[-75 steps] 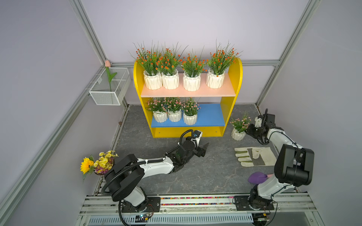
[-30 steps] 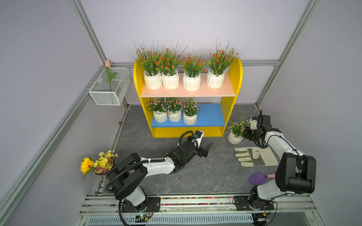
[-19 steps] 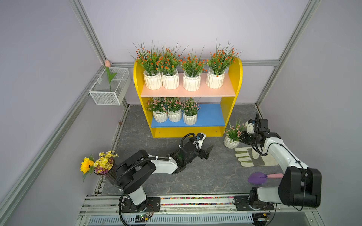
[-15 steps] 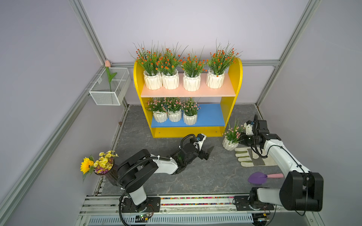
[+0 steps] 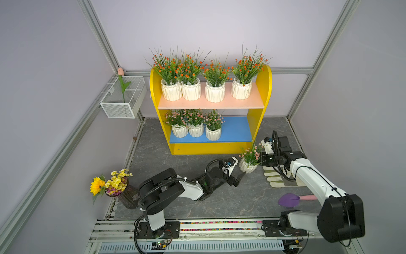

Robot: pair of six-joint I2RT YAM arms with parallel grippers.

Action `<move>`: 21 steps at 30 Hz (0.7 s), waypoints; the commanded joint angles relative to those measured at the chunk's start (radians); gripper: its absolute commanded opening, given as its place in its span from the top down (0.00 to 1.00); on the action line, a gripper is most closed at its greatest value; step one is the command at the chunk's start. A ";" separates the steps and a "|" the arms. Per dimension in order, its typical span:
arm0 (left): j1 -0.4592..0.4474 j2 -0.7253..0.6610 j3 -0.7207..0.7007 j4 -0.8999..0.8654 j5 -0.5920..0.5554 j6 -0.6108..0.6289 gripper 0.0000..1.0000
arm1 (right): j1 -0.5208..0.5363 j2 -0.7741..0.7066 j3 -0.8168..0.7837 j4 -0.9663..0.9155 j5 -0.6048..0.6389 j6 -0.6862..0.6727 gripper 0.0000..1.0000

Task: Place the baby's breath potted plants on the rack by color
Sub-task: Pick up the baby's breath potted plant from the center of the board.

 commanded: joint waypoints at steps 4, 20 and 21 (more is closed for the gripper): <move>-0.055 0.051 0.031 0.104 -0.124 0.083 0.00 | 0.063 -0.011 0.030 0.072 -0.072 0.041 0.89; -0.084 0.163 0.099 0.232 -0.234 0.134 0.00 | 0.127 -0.023 0.032 0.079 -0.115 0.063 0.89; -0.083 0.164 0.102 0.223 -0.235 0.135 0.00 | 0.131 -0.026 0.033 0.082 -0.116 0.065 0.89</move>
